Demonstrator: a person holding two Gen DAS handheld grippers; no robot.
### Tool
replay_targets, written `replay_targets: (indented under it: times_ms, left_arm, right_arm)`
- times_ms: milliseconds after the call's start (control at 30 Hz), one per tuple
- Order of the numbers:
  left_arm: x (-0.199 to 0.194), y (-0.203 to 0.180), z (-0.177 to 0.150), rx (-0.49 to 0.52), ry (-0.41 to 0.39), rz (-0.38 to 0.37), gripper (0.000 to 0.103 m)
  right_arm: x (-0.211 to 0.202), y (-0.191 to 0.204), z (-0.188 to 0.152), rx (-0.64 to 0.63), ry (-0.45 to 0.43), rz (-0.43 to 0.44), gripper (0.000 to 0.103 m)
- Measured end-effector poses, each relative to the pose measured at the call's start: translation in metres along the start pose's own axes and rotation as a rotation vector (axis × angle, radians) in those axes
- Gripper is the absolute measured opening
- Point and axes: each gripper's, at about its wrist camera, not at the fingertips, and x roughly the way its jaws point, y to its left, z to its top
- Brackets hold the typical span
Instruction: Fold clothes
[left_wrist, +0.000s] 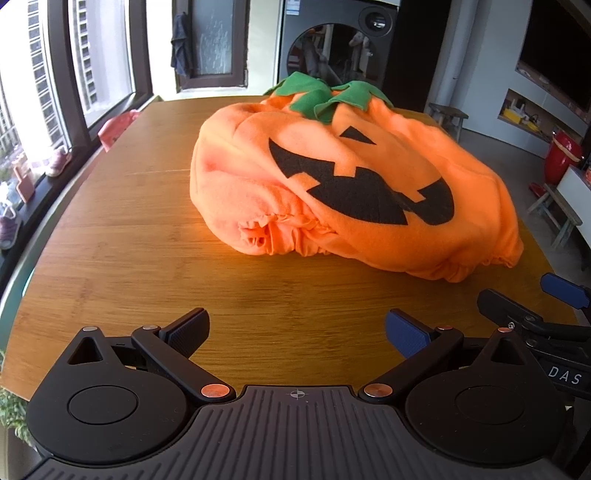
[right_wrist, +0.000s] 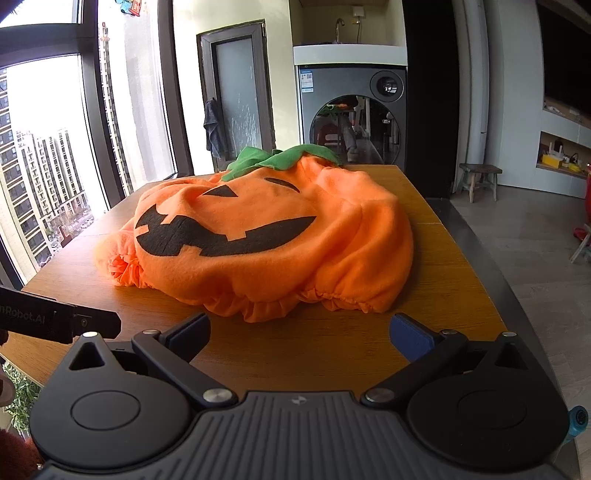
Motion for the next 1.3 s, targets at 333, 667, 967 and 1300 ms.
replay_targets:
  times_ms: [333, 667, 967, 1300]
  left_arm:
    - [0.016, 0.016, 0.028, 0.057, -0.062, 0.060, 0.103]
    - [0.074, 0.020, 0.075, 0.169, -0.102, 0.141, 0.103]
    - [0.088, 0.061, 0.102, 0.173, -0.202, 0.376, 0.103]
    - [-0.001, 0.183, 0.078, -0.155, -0.262, 0.465, 0.103]
  right_arm:
    - [0.063, 0.035, 0.021, -0.448, -0.024, -0.099, 0.103]
    - [0.074, 0.003, 0.092, -0.254, -0.200, -0.225, 0.103]
    - [0.108, -0.035, 0.062, -0.298, -0.134, -0.536, 0.103]
    - [0.045, -0.098, 0.046, -0.072, -0.117, -0.482, 0.103]
